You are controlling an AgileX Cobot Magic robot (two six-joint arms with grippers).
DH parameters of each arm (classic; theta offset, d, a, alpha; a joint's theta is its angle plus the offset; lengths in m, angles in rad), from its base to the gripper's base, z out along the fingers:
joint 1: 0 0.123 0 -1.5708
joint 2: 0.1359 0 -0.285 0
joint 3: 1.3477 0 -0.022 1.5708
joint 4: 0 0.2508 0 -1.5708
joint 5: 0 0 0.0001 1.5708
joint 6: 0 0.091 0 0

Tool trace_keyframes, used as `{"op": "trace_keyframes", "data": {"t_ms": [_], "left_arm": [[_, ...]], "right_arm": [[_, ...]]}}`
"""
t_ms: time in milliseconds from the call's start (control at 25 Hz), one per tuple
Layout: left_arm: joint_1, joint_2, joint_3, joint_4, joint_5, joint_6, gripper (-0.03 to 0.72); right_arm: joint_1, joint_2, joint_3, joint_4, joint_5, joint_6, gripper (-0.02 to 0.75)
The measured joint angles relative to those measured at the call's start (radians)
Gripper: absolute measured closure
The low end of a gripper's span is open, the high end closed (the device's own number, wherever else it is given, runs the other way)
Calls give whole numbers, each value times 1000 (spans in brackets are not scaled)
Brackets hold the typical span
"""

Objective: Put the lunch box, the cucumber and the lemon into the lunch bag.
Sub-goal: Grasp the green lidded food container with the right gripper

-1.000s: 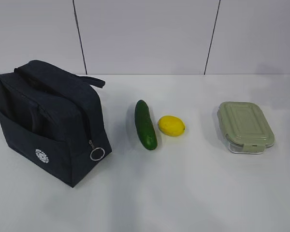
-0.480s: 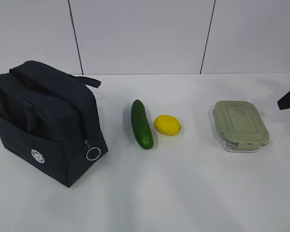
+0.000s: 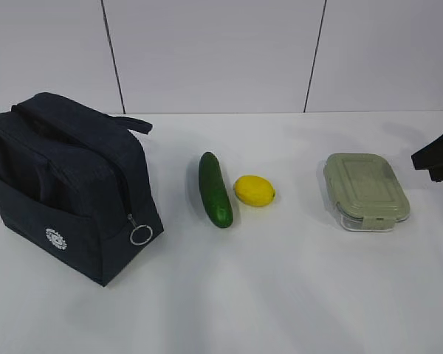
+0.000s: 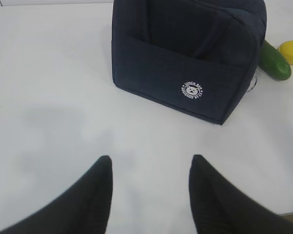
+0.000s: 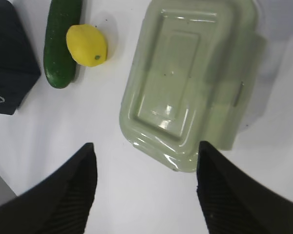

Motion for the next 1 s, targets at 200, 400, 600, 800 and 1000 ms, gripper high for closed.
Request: {"op": "trace_keyframes", "data": {"t_ms": [200,400,600,800,1000], "left_arm": [[0,0,0,-2,0,-2,319],[0,0,0,-2,0,-3,319],[0,0,0,-3,0,-5,319],[0,0,0,-4,0,-5,319],[-2,0,0,-4,0,-5,319]], "right_arm": [[-32,0,81,96,-2,-90,246],[-103,0,192,181,-35,-209,248],[-124,12,163,211,-55,-259,248],[-124,122,32,217,-27,-224,248],[-124,255,-82,188,-27,-176,247]]}}
